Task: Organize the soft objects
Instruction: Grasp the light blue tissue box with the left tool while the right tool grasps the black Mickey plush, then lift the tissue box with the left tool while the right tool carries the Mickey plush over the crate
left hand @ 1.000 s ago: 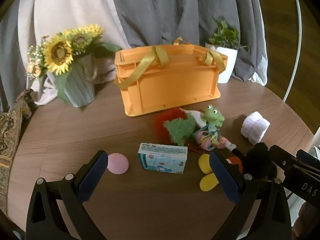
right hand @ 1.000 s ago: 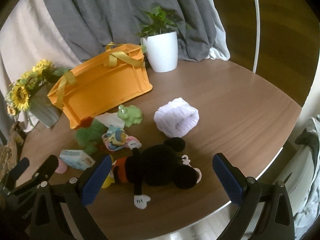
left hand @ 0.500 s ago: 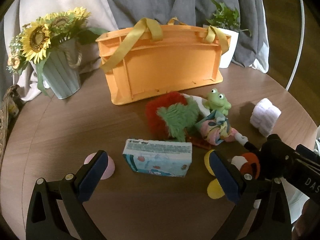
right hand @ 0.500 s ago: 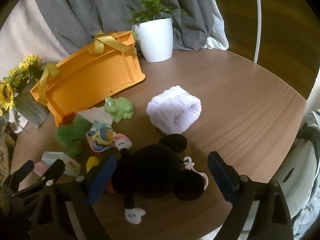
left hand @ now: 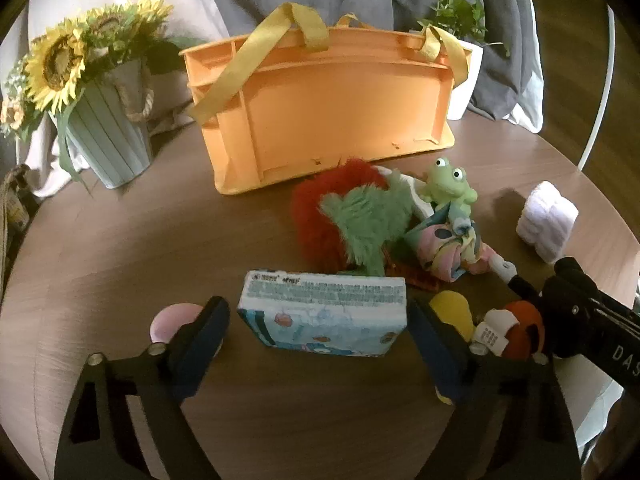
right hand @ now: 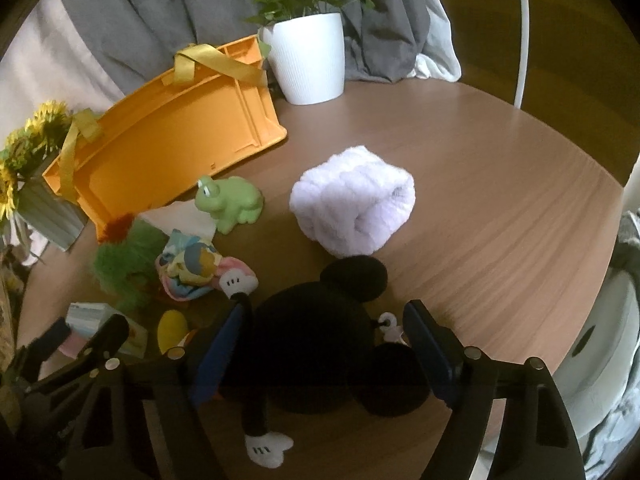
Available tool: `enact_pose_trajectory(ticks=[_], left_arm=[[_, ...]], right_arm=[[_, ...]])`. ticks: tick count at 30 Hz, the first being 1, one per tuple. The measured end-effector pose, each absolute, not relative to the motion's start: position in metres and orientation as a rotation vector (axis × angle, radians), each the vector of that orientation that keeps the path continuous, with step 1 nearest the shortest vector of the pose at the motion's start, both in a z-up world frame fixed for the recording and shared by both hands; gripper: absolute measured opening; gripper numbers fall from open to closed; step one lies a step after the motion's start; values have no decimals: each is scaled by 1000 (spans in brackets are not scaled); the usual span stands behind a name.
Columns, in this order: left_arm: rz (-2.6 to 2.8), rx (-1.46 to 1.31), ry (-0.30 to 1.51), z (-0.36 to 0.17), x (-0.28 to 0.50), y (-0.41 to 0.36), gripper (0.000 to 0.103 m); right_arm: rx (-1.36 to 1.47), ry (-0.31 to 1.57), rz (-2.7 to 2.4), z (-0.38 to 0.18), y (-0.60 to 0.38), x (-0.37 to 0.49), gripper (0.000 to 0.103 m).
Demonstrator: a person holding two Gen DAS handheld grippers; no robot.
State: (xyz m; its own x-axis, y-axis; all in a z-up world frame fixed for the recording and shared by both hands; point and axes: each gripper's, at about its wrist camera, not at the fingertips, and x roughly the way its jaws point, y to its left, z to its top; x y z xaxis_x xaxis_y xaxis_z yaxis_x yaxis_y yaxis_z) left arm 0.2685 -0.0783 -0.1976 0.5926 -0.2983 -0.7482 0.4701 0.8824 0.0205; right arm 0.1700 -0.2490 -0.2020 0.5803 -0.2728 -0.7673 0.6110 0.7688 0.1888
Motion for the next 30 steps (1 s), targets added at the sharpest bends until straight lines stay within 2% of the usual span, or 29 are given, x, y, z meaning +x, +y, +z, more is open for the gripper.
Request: enact_pose_trajectory(ticks=[4, 8, 11, 19, 30], left_arm=[[-475, 223, 845, -201, 270, -78, 73], [-470, 222, 843, -201, 270, -76, 72], [-472, 227, 838, -199, 269, -75, 72], [-497, 240, 801, -180, 261, -73, 72], [-536, 237, 746, -135, 262, -69, 72]], right_arm=[[457, 792, -540, -202, -246, 170, 73], [417, 789, -529, -198, -241, 171, 60], [409, 790, -536, -196, -238, 170, 57], [411, 776, -549, -185, -237, 163, 55], [374, 689, -578, -141, -230, 156, 55]])
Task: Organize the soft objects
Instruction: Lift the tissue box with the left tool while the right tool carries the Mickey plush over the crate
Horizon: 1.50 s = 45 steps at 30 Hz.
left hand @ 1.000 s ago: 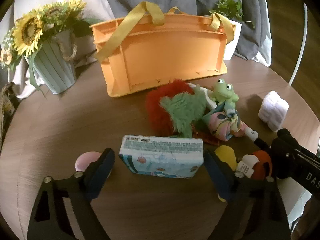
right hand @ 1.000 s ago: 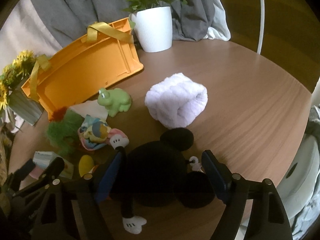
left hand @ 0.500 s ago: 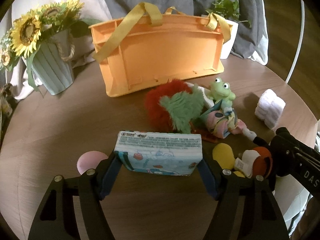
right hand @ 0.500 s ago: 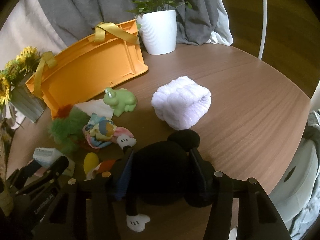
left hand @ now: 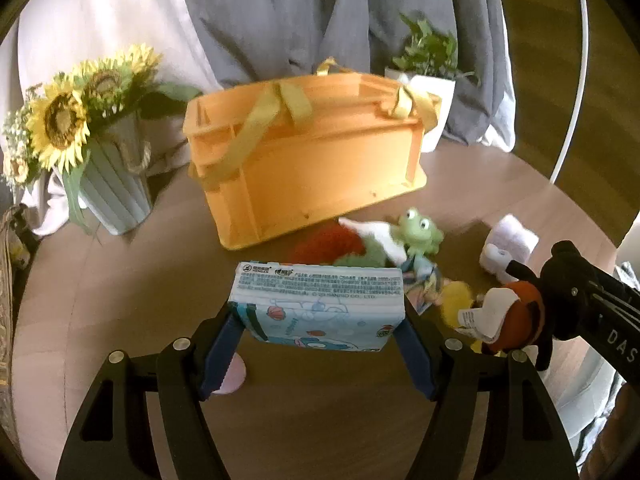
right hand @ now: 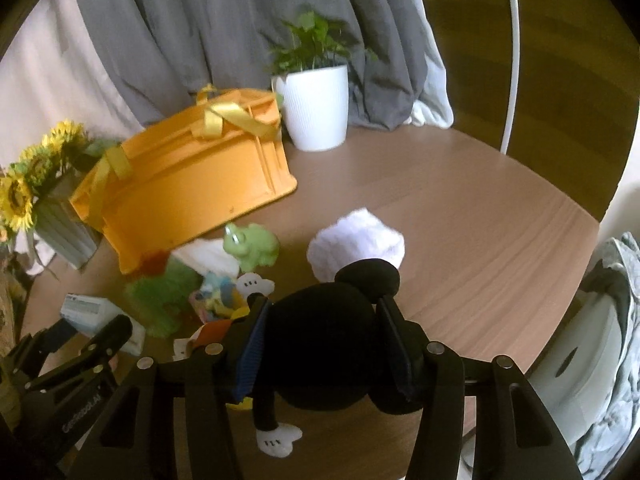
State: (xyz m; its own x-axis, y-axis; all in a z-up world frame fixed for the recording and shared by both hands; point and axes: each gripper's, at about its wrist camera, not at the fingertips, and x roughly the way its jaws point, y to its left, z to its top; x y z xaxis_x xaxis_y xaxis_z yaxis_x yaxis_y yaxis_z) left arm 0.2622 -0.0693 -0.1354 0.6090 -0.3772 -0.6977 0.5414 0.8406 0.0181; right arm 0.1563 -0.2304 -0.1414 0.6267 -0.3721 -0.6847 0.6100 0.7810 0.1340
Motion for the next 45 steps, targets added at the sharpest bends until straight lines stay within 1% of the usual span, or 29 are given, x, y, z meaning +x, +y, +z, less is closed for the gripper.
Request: enact_pose_trajectory(ticks=[8, 26, 35, 45], left_arm=[[-555, 217, 671, -102, 269, -58, 72], [-502, 176, 531, -40, 290, -38, 72], [-416, 137, 470, -17, 297, -43, 72], [-332, 85, 433, 1, 311, -68, 72]], right_arm=[[374, 603, -588, -109, -219, 160, 55], [348, 452, -517, -56, -202, 190, 55], [297, 391, -423, -32, -211, 214, 55], [242, 332, -302, -9, -238, 242, 55]])
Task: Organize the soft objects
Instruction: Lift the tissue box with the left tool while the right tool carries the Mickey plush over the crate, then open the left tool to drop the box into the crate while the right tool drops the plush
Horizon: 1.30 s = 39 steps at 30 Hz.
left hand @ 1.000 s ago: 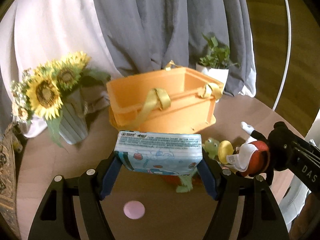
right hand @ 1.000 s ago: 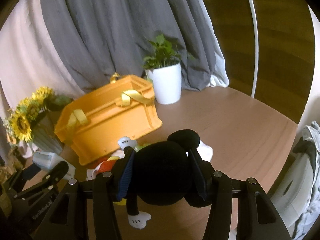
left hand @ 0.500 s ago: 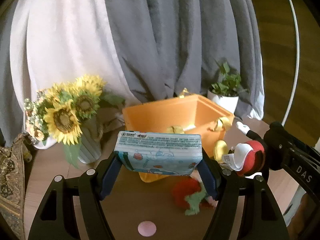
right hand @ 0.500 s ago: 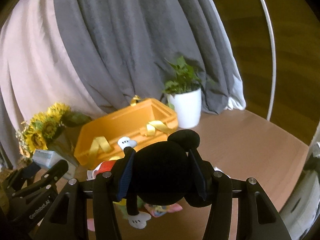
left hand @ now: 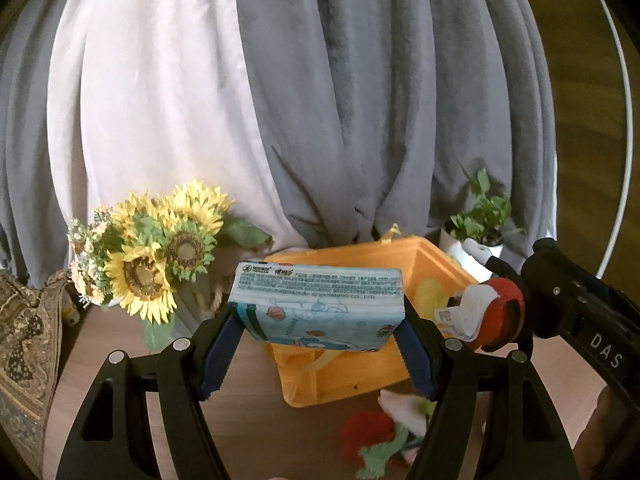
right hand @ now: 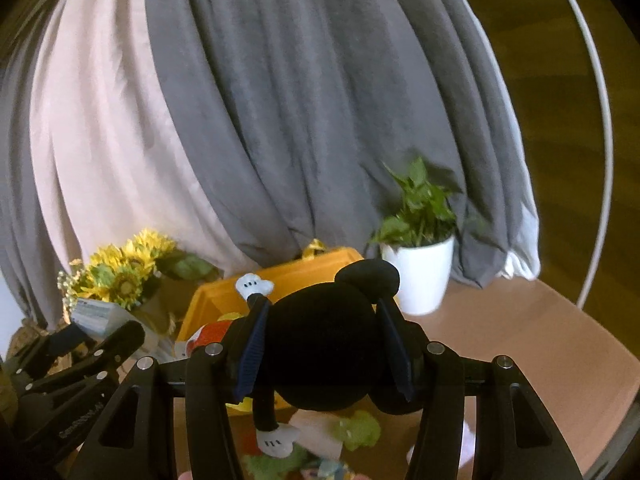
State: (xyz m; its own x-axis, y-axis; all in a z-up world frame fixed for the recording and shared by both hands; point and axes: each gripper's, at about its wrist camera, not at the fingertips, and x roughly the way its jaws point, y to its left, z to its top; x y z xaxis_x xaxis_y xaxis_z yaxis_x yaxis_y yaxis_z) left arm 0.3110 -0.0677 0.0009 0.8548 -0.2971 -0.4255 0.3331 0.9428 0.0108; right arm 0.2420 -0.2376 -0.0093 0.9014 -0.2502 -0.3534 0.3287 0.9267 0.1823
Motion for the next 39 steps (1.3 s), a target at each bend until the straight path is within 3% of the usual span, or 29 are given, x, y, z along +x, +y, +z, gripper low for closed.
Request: enact_pose_trajectory(ticks=[19, 39], left_arm=[[-239, 75, 398, 11, 353, -107, 72], [-244, 86, 535, -36, 432, -124, 72]], right_arm=[[216, 275, -183, 3, -281, 302, 55], [224, 431, -136, -37, -298, 395, 55]])
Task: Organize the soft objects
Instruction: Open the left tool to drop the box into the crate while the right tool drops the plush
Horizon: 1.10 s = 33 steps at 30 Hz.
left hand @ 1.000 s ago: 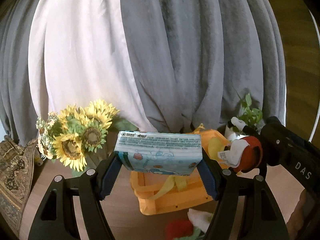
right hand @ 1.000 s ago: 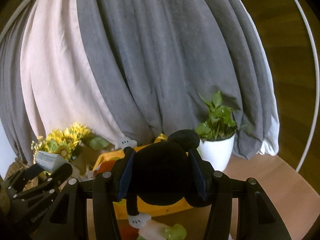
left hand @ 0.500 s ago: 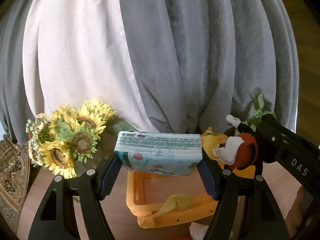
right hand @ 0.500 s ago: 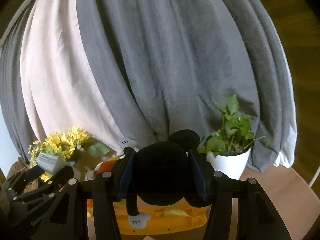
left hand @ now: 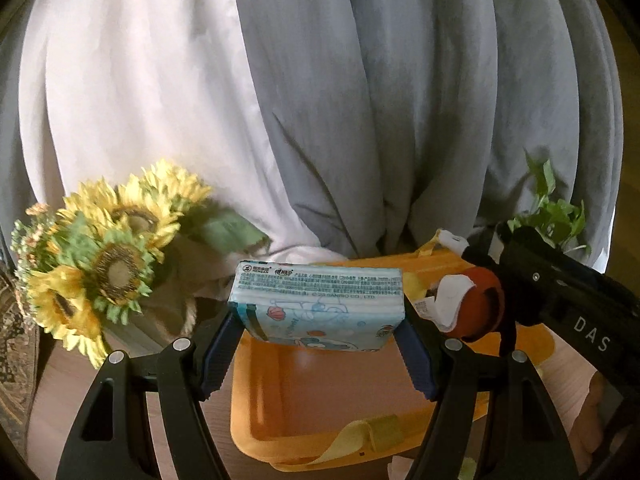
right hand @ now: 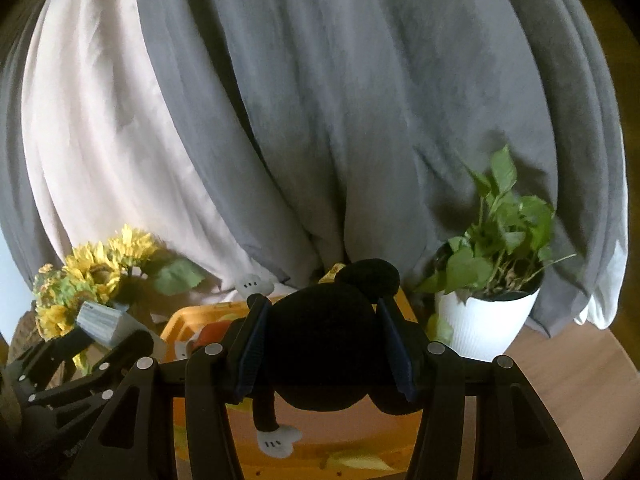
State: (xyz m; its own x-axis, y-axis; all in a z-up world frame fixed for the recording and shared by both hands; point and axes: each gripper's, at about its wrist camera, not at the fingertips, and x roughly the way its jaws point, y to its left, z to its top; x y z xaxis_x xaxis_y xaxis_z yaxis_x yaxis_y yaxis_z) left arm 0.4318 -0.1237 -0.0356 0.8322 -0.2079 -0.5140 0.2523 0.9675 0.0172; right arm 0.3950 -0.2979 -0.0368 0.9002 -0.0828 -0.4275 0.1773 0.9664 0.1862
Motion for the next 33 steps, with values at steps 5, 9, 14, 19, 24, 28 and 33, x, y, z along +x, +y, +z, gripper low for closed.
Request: enact_pose_trajectory(ticks=[5, 9, 14, 19, 24, 28, 33], left_arm=[[-255, 107, 583, -54, 445, -127, 72], [-261, 119, 617, -65, 453, -130, 72], [-275, 114, 652, -73, 462, -132, 75], [-274, 110, 645, -73, 462, -132, 88], [-263, 96, 631, -67, 457, -127, 91], [-254, 84, 616, -61, 447, -122, 94], [-230, 71, 587, -50, 433, -115, 98]], right_arm=[[222, 483, -130, -50, -299, 410, 55], [232, 515, -131, -60, -299, 420, 56], [224, 547, -130, -67, -297, 428, 59], [244, 577, -126, -74, -300, 435, 62], [242, 568, -133, -71, -301, 431, 71], [240, 562, -144, -66, -301, 424, 71], [245, 552, -153, -59, -300, 411, 71]])
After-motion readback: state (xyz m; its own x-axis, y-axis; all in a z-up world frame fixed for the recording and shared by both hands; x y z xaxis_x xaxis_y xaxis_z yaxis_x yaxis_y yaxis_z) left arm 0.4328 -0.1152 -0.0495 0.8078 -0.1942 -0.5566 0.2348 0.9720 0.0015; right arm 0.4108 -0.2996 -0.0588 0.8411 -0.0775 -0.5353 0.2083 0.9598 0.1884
